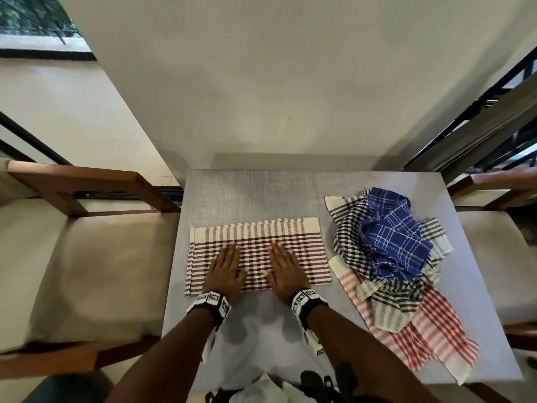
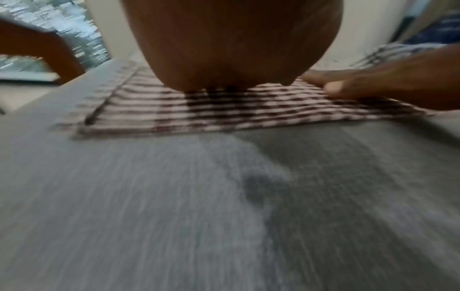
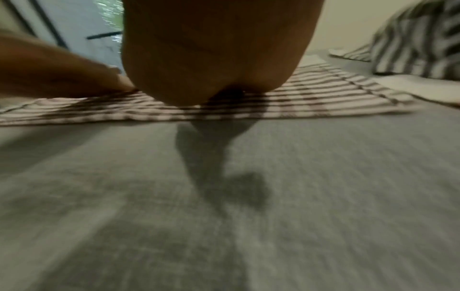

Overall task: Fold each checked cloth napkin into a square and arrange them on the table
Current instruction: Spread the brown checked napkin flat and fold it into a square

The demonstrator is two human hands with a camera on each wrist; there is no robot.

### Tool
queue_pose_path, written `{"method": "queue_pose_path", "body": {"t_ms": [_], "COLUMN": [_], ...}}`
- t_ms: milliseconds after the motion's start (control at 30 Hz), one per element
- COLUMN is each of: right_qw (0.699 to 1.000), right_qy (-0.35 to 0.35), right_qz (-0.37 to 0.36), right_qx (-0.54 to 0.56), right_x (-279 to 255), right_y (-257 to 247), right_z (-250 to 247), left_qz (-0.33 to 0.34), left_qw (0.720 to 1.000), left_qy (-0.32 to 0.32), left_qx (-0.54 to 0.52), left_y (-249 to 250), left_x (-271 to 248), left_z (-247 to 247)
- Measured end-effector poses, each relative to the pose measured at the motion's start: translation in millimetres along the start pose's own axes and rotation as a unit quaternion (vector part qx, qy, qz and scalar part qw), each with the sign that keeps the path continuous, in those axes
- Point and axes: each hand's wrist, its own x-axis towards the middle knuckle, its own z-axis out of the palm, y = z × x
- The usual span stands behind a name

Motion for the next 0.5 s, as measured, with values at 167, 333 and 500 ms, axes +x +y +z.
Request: {"method": "queue_pose_path", "body": {"t_ms": [167, 333, 500], "right_qw": [0.994, 0.994, 0.999], "right_qy": [0.034, 0.052, 0.008], "right_qz": [0.101, 0.092, -0.039], "right_qx": [-0.006, 0.009, 0.001], "right_x": [-24.7, -18.3, 34.8], "right_y": [69.8, 53.4, -1.0], "right_z": [-6.3, -12.6, -21.2], "left_qz": [-0.085, -0.050, 0.108], "left_qw": [0.996, 0.996, 0.991], "left_qy": [0.027, 0.061, 0.046], "left_qx": [-0.014, 0.033, 0.070], "left_y": [-64.8, -43.6, 18.3], "left_x": [-18.5, -17.4, 25.1], "left_z": [4.9, -4.2, -20.2]}}
